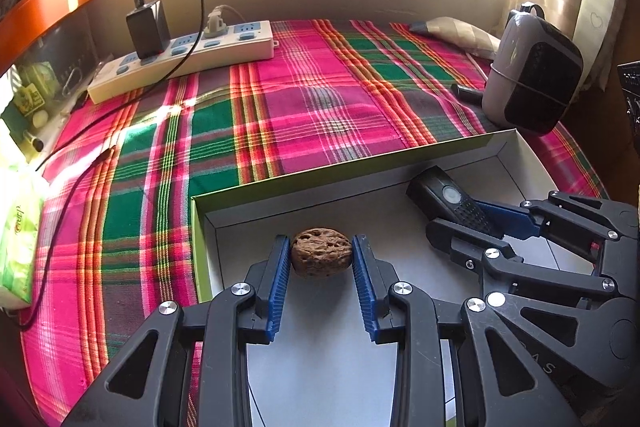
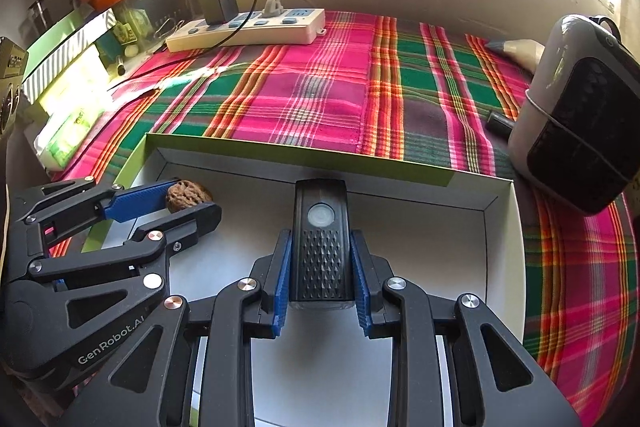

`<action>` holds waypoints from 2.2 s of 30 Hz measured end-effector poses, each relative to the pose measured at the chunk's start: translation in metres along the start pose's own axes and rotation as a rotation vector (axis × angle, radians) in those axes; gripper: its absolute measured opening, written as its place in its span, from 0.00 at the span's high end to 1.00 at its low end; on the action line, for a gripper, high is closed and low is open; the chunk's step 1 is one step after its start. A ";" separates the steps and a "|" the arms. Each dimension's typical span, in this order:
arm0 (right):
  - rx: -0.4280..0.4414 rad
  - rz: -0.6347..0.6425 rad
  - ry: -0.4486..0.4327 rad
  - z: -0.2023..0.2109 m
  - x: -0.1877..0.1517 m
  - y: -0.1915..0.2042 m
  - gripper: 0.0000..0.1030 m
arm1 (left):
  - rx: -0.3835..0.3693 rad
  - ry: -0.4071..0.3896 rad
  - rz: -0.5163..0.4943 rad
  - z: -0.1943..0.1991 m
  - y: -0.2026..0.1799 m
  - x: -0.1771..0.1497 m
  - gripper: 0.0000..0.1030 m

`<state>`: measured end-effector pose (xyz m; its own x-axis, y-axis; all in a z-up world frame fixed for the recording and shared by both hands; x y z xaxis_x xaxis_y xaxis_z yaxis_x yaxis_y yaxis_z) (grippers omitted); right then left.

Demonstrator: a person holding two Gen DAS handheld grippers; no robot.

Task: Organize objects
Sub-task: 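Carry the walnut in the left tool and black device in the right tool over the box, then open the left tool dropping the walnut while the right tool releases the black device into the box, then withdraw both open tools from the box toward the remaining objects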

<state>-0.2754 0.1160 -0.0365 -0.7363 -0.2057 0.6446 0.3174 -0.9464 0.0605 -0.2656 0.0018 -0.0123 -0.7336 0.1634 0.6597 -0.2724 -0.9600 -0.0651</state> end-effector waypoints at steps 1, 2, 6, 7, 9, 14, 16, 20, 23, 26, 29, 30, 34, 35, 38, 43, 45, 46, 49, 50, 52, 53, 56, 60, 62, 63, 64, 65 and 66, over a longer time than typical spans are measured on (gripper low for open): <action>0.000 0.000 0.001 0.000 0.000 -0.001 0.72 | 0.000 0.001 0.000 0.000 0.000 0.000 0.71; 0.000 -0.001 0.004 0.000 0.000 -0.001 0.72 | 0.000 0.000 0.002 0.000 0.000 0.000 0.71; -0.006 -0.001 0.011 -0.001 0.000 -0.001 0.72 | 0.002 0.002 -0.002 -0.001 -0.001 0.000 0.71; -0.009 -0.003 0.011 -0.001 0.001 -0.001 0.72 | 0.004 0.003 -0.003 -0.001 -0.001 0.000 0.71; -0.009 -0.002 0.013 -0.001 0.001 -0.001 0.72 | 0.010 0.003 -0.006 -0.001 -0.001 0.000 0.71; -0.016 -0.003 0.016 0.000 0.000 -0.001 0.72 | 0.014 0.004 -0.003 0.001 -0.001 -0.002 0.69; -0.018 -0.004 0.015 0.000 -0.001 -0.001 0.72 | 0.017 0.004 -0.006 0.002 -0.001 -0.004 0.67; -0.027 -0.005 0.010 0.003 -0.001 -0.001 0.65 | 0.025 0.003 0.005 0.006 0.001 -0.005 0.66; -0.025 -0.010 0.004 0.007 -0.002 -0.002 0.63 | 0.029 0.002 0.006 0.009 0.002 -0.005 0.64; -0.027 -0.006 -0.001 0.011 -0.003 -0.001 0.61 | 0.032 0.000 0.006 0.014 0.002 -0.007 0.63; -0.027 -0.011 -0.004 0.016 -0.006 -0.001 0.61 | 0.033 -0.009 0.007 0.021 0.002 -0.008 0.63; -0.026 -0.013 -0.005 0.017 -0.006 -0.001 0.61 | 0.034 -0.013 0.007 0.024 0.002 -0.008 0.63; -0.021 -0.022 -0.020 0.027 -0.009 0.000 0.61 | 0.031 -0.027 0.008 0.035 0.001 -0.012 0.63; -0.032 -0.030 -0.025 0.030 -0.010 0.000 0.61 | 0.035 -0.032 0.005 0.038 0.000 -0.013 0.63; -0.032 -0.031 -0.039 0.039 -0.014 0.001 0.61 | 0.039 -0.041 0.007 0.045 0.000 -0.016 0.63; -0.031 -0.032 -0.050 0.050 -0.021 0.004 0.61 | 0.038 -0.058 0.013 0.057 -0.001 -0.022 0.63; -0.029 -0.034 -0.057 0.055 -0.023 0.006 0.61 | 0.038 -0.063 0.013 0.061 -0.002 -0.024 0.63; -0.026 -0.035 -0.060 0.057 -0.025 0.006 0.61 | 0.037 -0.066 0.013 0.063 -0.002 -0.026 0.63; -0.017 -0.041 -0.070 0.065 -0.029 0.008 0.61 | 0.034 -0.075 0.027 0.071 0.001 -0.031 0.63; -0.016 -0.040 -0.073 0.068 -0.031 0.009 0.61 | 0.035 -0.077 0.033 0.073 0.002 -0.033 0.63; -0.014 -0.040 -0.079 0.073 -0.035 0.010 0.61 | 0.031 -0.087 0.039 0.080 0.004 -0.037 0.63; -0.013 -0.044 -0.085 0.075 -0.037 0.010 0.61 | 0.034 -0.090 0.043 0.082 0.005 -0.039 0.63; -0.005 -0.051 -0.098 0.083 -0.043 0.011 0.61 | 0.038 -0.104 0.052 0.090 0.009 -0.044 0.63; 0.000 -0.052 -0.109 0.094 -0.051 0.010 0.61 | 0.027 -0.118 0.064 0.100 0.013 -0.052 0.63; 0.006 -0.056 -0.121 0.100 -0.056 0.010 0.61 | 0.022 -0.120 0.067 0.103 0.016 -0.058 0.63; 0.003 -0.056 -0.126 0.102 -0.058 0.010 0.61 | 0.020 -0.124 0.072 0.105 0.017 -0.061 0.63; -0.002 -0.058 -0.132 0.105 -0.060 0.010 0.61 | 0.016 -0.125 0.078 0.107 0.020 -0.065 0.63; -0.004 -0.058 -0.139 0.108 -0.061 0.009 0.61 | 0.013 -0.122 0.086 0.108 0.022 -0.069 0.63; -0.005 -0.059 -0.148 0.111 -0.063 0.009 0.60 | 0.010 -0.121 0.094 0.109 0.023 -0.072 0.63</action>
<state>-0.1600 0.1477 0.0079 -0.6575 -0.1116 0.7451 0.2729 -0.9571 0.0975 -0.1515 -0.0567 0.0206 -0.6751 0.0449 0.7364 -0.1998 -0.9720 -0.1239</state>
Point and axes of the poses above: each gripper's, at about its wrist camera, not at the fingertips, and z roughly against the way its jaws point, y to its left, x to its top, the point moved 3 cm from there along -z, roughly the way its jaws point, and after that the axes turned 6 degrees about -y, right-handed, at the moved point
